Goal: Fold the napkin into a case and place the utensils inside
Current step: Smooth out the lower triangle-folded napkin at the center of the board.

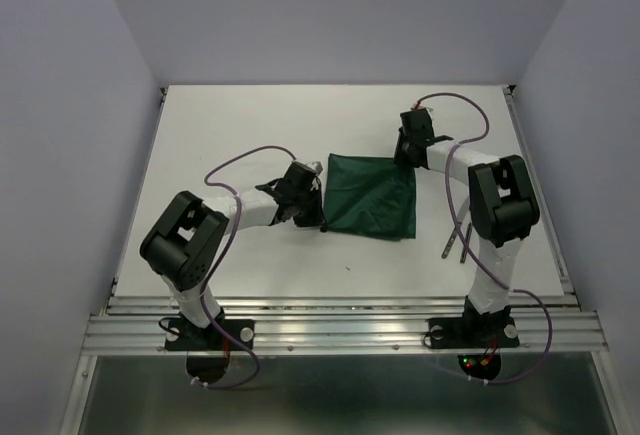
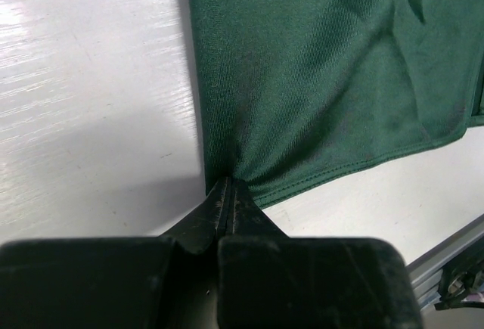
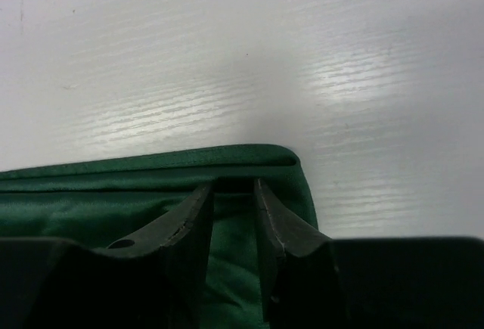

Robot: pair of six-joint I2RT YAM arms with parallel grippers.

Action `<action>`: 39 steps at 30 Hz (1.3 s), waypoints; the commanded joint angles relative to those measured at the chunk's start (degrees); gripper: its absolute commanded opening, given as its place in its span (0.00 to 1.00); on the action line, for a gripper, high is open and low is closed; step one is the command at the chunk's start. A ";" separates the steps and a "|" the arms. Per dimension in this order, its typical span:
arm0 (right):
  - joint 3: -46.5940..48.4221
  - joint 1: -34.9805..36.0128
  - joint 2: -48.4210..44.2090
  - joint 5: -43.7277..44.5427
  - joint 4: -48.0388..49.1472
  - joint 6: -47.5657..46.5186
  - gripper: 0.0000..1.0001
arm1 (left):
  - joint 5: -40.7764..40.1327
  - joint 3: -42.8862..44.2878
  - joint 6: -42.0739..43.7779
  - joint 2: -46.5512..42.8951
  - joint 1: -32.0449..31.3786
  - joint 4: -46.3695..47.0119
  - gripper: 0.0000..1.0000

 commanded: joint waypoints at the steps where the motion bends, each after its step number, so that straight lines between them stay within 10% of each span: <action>1: -0.18 -0.61 -3.84 4.51 2.88 -3.66 0.34 | -1.77 1.95 1.25 -3.36 -0.14 -2.40 0.00; 30: -0.44 -3.07 0.64 -7.35 0.06 -15.79 0.51 | -4.05 3.18 1.86 -4.50 -0.23 -4.69 0.00; 39: -0.88 -3.07 0.29 -5.42 0.15 -13.87 0.33 | -5.19 3.88 1.95 -4.50 -0.14 -5.30 0.00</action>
